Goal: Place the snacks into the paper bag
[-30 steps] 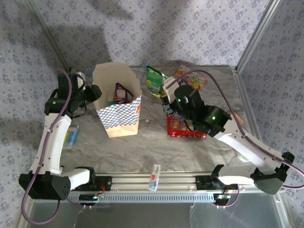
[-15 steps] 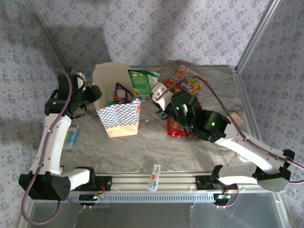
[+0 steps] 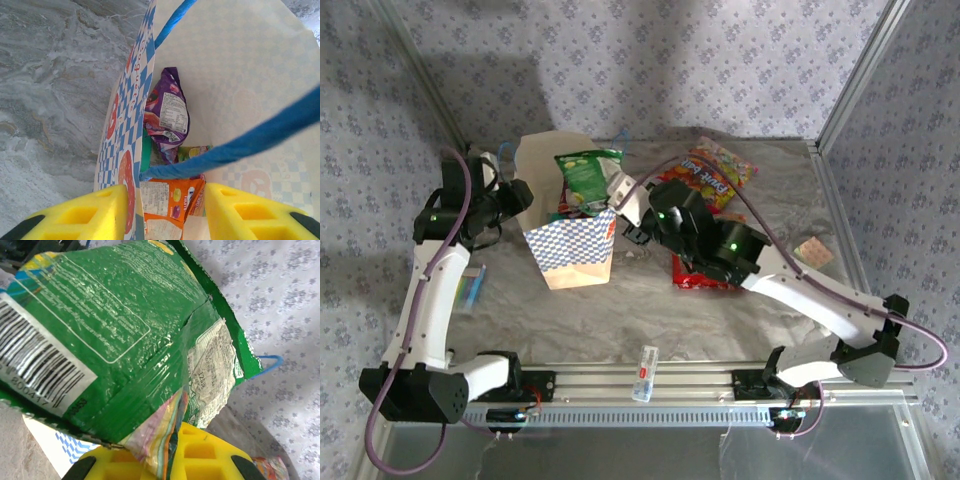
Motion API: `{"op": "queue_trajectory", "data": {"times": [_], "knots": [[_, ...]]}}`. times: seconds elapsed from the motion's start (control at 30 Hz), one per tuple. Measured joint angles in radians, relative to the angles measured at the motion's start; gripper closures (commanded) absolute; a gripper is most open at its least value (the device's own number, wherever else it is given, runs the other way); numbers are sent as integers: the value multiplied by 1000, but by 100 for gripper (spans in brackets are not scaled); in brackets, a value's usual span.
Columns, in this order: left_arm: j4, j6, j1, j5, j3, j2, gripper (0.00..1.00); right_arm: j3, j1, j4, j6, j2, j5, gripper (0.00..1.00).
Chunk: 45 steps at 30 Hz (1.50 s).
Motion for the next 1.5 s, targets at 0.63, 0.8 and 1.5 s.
{"op": "queue_trajectory", "data": {"times": [0.63, 0.8, 1.5], "knots": [[-6, 39, 0, -25, 0, -3, 54, 179, -45, 22, 11, 217, -85, 99], [-6, 45, 0, -25, 0, -3, 54, 247, -47, 16, 32, 278, -93, 99], [0, 62, 29, -16, -26, -2, 59, 507, -47, -131, 161, 496, -18, 99]]}}
